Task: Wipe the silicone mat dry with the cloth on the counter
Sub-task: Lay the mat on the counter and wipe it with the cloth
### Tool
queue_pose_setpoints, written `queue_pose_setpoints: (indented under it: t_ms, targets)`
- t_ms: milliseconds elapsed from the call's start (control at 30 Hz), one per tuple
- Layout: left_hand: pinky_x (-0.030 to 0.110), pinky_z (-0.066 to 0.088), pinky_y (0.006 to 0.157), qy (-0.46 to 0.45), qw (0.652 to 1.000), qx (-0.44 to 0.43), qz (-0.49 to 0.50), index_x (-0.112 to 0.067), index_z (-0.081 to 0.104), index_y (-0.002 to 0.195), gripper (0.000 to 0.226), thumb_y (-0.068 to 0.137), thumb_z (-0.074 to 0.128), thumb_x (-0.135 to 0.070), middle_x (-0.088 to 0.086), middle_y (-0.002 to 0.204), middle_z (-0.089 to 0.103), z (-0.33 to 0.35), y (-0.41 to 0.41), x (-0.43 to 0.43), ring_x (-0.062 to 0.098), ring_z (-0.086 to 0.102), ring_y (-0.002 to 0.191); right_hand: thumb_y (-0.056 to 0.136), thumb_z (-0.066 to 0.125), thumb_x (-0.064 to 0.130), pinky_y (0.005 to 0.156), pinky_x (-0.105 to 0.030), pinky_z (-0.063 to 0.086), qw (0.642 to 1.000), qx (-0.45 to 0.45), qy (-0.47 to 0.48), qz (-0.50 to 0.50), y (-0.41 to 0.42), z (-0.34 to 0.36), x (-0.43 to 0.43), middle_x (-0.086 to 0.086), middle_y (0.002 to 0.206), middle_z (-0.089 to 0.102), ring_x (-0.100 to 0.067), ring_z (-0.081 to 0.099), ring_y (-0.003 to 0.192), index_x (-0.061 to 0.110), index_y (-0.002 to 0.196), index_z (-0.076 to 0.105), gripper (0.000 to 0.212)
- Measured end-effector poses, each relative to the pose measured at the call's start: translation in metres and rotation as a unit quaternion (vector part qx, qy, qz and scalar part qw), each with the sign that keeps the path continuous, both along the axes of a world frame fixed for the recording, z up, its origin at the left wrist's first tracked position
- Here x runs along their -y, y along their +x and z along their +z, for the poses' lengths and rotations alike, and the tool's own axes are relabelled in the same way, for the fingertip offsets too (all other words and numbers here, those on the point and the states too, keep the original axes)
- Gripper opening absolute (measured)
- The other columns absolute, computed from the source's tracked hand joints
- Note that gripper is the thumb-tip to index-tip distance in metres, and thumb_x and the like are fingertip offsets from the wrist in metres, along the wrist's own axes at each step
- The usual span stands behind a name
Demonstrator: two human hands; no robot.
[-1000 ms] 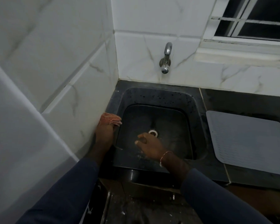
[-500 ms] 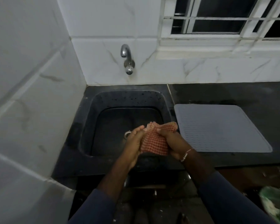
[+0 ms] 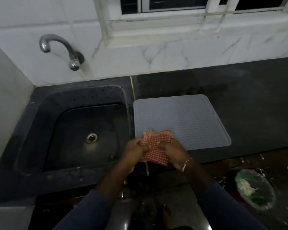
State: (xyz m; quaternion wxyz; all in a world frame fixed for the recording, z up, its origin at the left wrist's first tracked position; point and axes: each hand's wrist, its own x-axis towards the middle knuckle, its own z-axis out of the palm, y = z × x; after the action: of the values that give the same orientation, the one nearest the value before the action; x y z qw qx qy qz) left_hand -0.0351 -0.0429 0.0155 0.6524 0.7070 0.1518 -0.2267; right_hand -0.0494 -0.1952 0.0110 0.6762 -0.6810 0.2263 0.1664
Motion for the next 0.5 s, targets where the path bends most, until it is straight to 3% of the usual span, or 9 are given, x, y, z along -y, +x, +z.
queue_pose_setpoints:
  t_ms: [67,167,300,433,500]
  targets:
    - [0.035,0.058,0.068,0.069,0.991,0.112,0.006,-0.013,0.069,0.091,0.016,0.083,0.061,-0.001,0.006,0.086,0.073,0.005,0.006,0.019,0.021,0.069,0.077,0.096,0.054,0.011,0.081,-0.036,0.058,1.0,0.021,-0.011,-0.003,0.007,0.003,0.016,-0.003,0.103,0.073,-0.018,0.07,0.092,0.024,0.096,0.069,0.02]
    - [0.028,0.051,0.073,0.233,0.928,0.276,-0.095,-0.021,0.061,0.119,0.034,0.085,0.062,-0.015,-0.004,0.098,0.069,0.014,0.011,0.045,0.014,0.064,0.085,0.096,0.049,0.011,0.078,-0.031,0.056,0.991,0.087,-0.088,-0.044,0.023,0.002,0.034,0.0,0.102,0.072,-0.015,0.069,0.091,0.019,0.11,0.067,0.024]
    - [0.034,0.052,0.083,0.264,0.909,0.23,-0.226,-0.016,0.055,0.124,0.041,0.084,0.061,-0.012,0.005,0.108,0.068,-0.001,0.013,0.073,0.018,0.063,0.095,0.099,0.045,0.032,0.098,-0.039,0.047,0.971,0.061,-0.232,-0.003,0.037,-0.017,0.053,-0.013,0.122,0.065,-0.03,0.061,0.113,0.011,0.124,0.062,0.038]
    - [0.028,0.051,0.082,0.253,0.893,0.26,-0.268,-0.011,0.056,0.122,0.042,0.08,0.062,-0.013,0.008,0.113,0.065,-0.02,-0.002,0.089,0.022,0.063,0.099,0.084,0.047,0.074,0.107,-0.035,0.041,0.98,0.031,-0.199,0.009,0.039,-0.027,0.056,0.004,0.131,0.062,-0.017,0.056,0.121,0.024,0.13,0.061,0.07]
    - [0.033,0.05,0.085,0.274,0.864,0.294,-0.303,-0.013,0.057,0.123,0.051,0.076,0.058,-0.032,0.008,0.122,0.06,-0.028,-0.012,0.095,0.025,0.059,0.103,0.075,0.059,0.074,0.102,-0.034,0.046,0.981,0.036,-0.188,0.016,0.042,-0.031,0.057,0.008,0.121,0.067,-0.013,0.061,0.113,0.03,0.124,0.064,0.066]
